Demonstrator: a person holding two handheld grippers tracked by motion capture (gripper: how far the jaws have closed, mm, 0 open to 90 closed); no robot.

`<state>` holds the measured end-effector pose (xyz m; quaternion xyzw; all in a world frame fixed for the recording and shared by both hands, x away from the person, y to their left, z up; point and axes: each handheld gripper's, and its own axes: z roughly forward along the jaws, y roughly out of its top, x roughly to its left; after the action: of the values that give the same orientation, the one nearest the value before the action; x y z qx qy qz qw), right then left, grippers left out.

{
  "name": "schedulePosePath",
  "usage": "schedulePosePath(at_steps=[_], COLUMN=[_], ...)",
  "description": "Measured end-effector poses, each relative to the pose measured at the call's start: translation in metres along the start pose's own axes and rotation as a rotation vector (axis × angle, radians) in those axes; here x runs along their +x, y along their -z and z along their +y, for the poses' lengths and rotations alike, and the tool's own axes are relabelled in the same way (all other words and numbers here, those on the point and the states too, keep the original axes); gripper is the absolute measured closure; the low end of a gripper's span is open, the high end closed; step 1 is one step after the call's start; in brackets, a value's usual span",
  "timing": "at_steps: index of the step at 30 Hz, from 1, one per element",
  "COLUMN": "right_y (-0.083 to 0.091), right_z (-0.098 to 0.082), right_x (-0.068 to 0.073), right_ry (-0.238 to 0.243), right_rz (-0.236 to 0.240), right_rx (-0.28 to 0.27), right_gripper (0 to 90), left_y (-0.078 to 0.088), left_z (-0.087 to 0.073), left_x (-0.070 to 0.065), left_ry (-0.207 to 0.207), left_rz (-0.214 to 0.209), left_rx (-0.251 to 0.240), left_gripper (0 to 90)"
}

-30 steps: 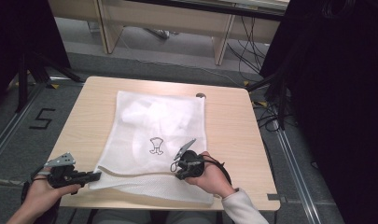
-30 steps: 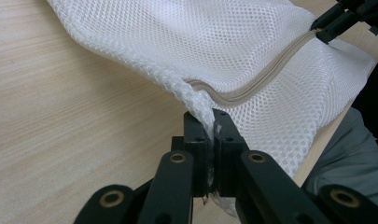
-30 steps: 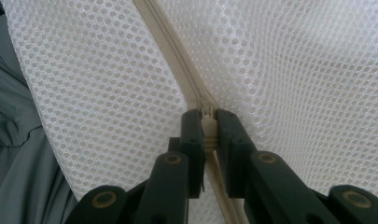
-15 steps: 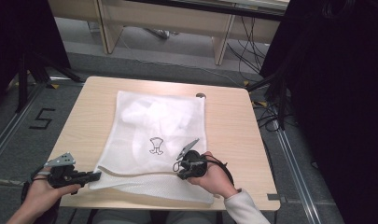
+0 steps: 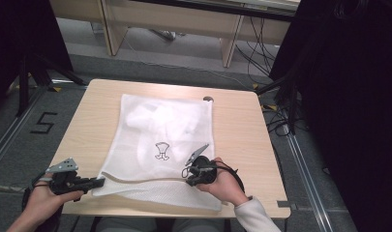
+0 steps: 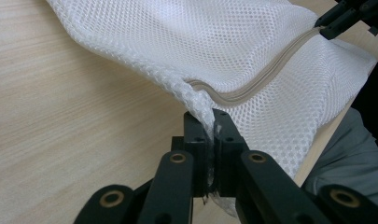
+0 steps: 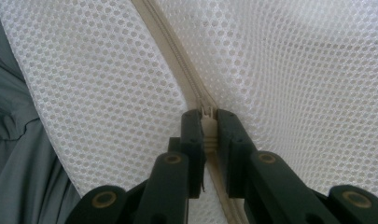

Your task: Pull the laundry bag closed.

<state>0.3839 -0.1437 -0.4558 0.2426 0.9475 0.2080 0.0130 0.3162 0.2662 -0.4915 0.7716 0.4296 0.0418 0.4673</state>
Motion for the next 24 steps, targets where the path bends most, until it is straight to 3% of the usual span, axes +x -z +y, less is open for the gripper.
schedulePosePath(at_steps=[19, 21, 24], right_y=[0.0061, 0.0071, 0.008], right_z=[-0.007, -0.0081, -0.0091], right_x=[-0.0024, -0.0018, -0.0031], right_ry=[-0.016, -0.035, -0.02], right_rz=[0.001, -0.005, -0.005], right_rx=[-0.002, 0.001, -0.004], right_gripper=[82.4, 82.3, 82.4], left_y=[0.0, 0.0001, 0.0001], left_z=[0.0, 0.0, -0.0001], left_x=[0.0001, 0.0001, 0.0], left_ry=[-0.001, -0.001, 0.0], left_rz=[0.001, 0.0, 0.0], left_rx=[0.001, 0.001, 0.0], left_gripper=[85.5, 85.5, 85.4])
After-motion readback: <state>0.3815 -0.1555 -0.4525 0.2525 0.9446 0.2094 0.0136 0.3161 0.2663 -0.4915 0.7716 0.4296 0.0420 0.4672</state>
